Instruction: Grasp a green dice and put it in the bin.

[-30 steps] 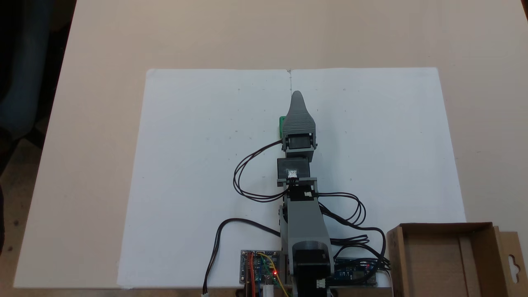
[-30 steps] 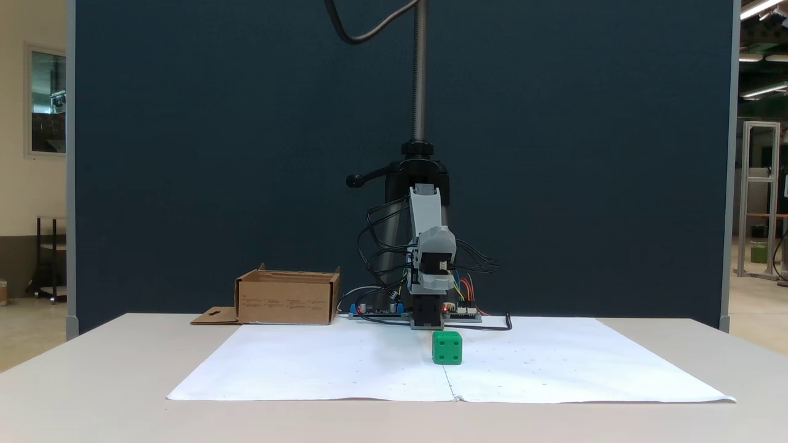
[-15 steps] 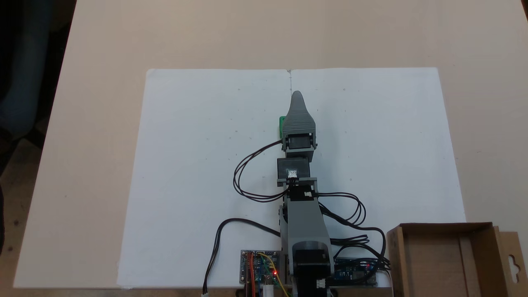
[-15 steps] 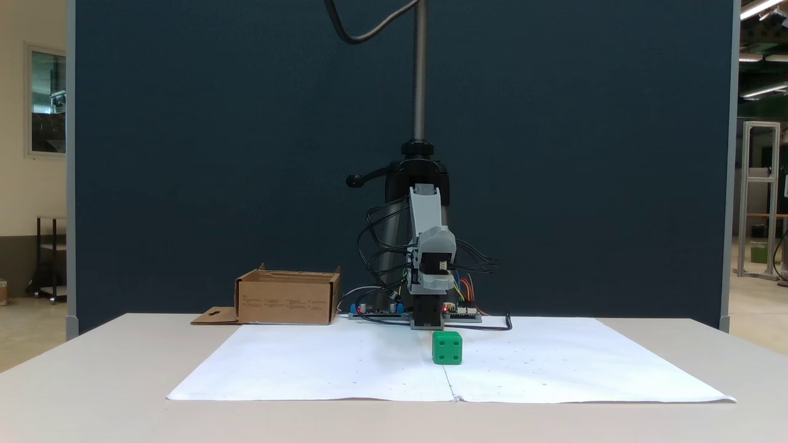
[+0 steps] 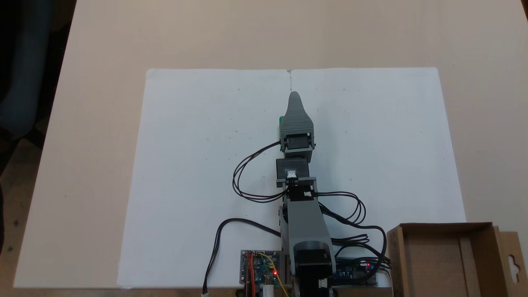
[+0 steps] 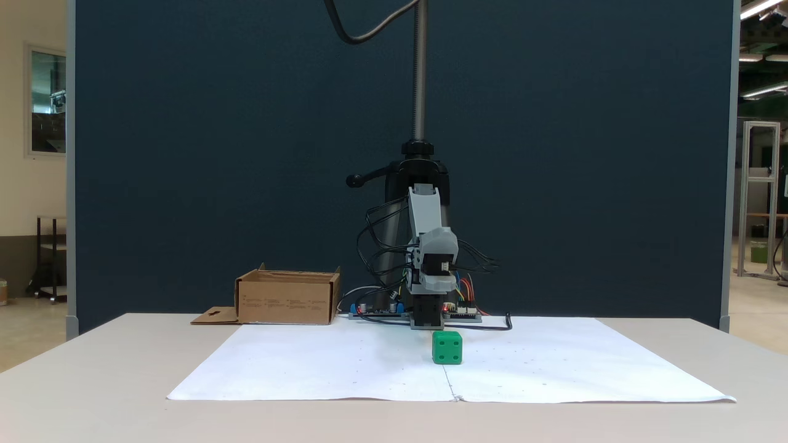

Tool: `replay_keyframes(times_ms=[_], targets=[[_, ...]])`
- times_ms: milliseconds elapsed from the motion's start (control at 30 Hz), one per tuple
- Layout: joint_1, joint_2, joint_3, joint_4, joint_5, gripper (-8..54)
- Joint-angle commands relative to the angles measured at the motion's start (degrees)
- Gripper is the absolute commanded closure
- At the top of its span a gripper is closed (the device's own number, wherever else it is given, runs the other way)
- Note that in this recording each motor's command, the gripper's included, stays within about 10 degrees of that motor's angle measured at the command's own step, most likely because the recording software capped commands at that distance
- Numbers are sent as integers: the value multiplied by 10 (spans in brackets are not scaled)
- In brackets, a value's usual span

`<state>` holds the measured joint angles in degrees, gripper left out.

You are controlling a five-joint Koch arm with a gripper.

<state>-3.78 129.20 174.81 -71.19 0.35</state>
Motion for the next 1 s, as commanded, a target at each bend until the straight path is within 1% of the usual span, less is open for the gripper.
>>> replay_keyframes(times_ms=[0, 367, 600, 800, 967], targets=[[-9, 62, -10, 54, -34, 28], [0, 63, -237, 489, -34, 12], [-2, 63, -390, 746, -29, 17], [2, 56, -499, 937, 14, 26], [-11, 19, -546, 1094, 55, 27]])
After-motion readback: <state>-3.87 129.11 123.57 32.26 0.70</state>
